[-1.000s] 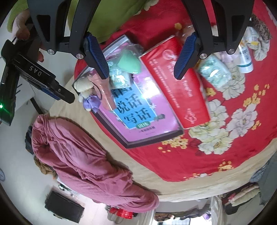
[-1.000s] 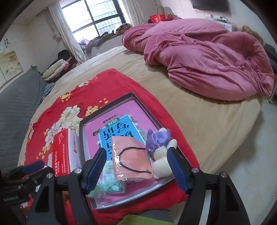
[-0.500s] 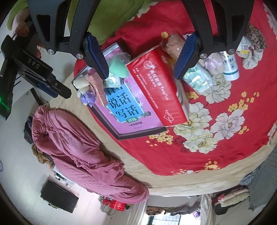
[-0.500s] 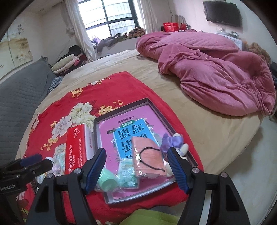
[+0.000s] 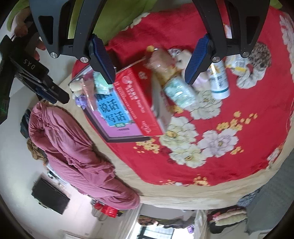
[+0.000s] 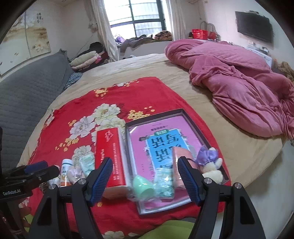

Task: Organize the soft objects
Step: 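Move both tools back over the remaining items on the bed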

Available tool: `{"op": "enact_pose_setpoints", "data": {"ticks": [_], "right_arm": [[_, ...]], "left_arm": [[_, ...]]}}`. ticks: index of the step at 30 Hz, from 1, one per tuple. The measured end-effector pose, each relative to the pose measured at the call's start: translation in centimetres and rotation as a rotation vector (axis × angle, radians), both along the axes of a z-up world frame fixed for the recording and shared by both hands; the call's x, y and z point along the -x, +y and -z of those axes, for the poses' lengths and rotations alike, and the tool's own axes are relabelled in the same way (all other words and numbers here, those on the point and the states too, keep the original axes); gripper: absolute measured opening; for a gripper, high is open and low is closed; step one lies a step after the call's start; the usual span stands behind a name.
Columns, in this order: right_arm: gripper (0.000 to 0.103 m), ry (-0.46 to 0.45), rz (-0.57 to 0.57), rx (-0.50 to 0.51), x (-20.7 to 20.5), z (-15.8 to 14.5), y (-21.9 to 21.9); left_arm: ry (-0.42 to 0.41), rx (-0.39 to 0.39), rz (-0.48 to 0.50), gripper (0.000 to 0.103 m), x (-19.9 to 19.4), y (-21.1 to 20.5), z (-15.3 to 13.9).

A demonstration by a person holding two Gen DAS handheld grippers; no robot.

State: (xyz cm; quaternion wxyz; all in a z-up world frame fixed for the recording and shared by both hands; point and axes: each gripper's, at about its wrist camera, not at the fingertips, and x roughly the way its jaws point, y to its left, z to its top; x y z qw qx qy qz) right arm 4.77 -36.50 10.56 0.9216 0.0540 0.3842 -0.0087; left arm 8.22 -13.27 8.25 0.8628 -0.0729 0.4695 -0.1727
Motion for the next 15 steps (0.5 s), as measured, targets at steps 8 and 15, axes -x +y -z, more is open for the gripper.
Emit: {"op": "enact_pose_setpoints", "data": {"ticks": [8, 15], "right_arm": [[0.072, 0.0, -0.066, 0.015, -0.1, -0.2, 3.1], [0.072, -0.001, -0.124, 0.036, -0.2, -0.4, 5.8]], "left_arm": [[0.015, 0.014, -0.082, 0.079, 0.5, 5.0, 0.0], [0.027, 0.016, -0.17, 0.079, 0.9, 10.1, 0.2]]}}
